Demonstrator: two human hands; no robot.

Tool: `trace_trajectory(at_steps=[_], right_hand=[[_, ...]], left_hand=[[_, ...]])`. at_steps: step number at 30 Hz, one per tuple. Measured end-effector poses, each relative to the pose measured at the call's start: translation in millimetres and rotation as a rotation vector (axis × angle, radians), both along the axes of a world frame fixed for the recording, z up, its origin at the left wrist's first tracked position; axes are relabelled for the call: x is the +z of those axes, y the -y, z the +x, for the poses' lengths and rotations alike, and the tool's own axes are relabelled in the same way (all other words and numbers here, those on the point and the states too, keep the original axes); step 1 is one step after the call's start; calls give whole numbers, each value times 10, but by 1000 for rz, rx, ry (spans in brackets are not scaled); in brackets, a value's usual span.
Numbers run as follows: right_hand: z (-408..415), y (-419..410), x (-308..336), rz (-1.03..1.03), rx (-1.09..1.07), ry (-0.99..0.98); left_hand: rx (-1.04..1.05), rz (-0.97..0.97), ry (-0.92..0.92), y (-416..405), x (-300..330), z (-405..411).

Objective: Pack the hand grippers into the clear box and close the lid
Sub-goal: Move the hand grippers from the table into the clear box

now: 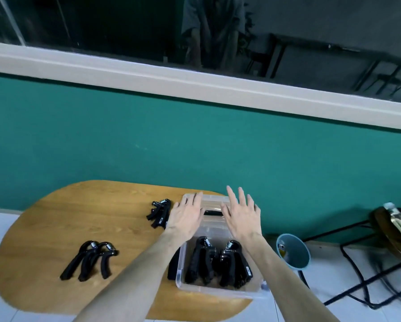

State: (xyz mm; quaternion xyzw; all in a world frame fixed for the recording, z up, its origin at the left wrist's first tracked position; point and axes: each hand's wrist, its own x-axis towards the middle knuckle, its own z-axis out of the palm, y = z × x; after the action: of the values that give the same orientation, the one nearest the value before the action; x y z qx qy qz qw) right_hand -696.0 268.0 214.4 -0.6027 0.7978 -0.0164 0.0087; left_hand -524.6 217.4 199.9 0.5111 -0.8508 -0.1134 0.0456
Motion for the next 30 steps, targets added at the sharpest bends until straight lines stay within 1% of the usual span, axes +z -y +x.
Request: trace_trajectory(at_steps=[3, 7, 12, 17, 22, 26, 30], right_hand=[[227, 124, 123, -1, -14, -17], [755, 354, 139, 48, -8, -6], [1577, 643, 37, 49, 6, 21], [2276, 804, -124, 115, 22, 74], [2648, 908, -326, 190, 34, 109], [2751, 997, -560, 249, 45, 127], [2783, 1169, -890, 314, 34, 151]], left_hand=[[6, -16, -20, 120, 75, 259], [32, 3, 1, 284, -6, 871], [66, 22, 37, 565, -102, 1733], [122, 58, 34, 745, -260, 2554], [176, 113, 50, 831, -521, 3003], [219, 168, 76, 840, -777, 3169], [220, 206, 117, 881, -1111, 3263]])
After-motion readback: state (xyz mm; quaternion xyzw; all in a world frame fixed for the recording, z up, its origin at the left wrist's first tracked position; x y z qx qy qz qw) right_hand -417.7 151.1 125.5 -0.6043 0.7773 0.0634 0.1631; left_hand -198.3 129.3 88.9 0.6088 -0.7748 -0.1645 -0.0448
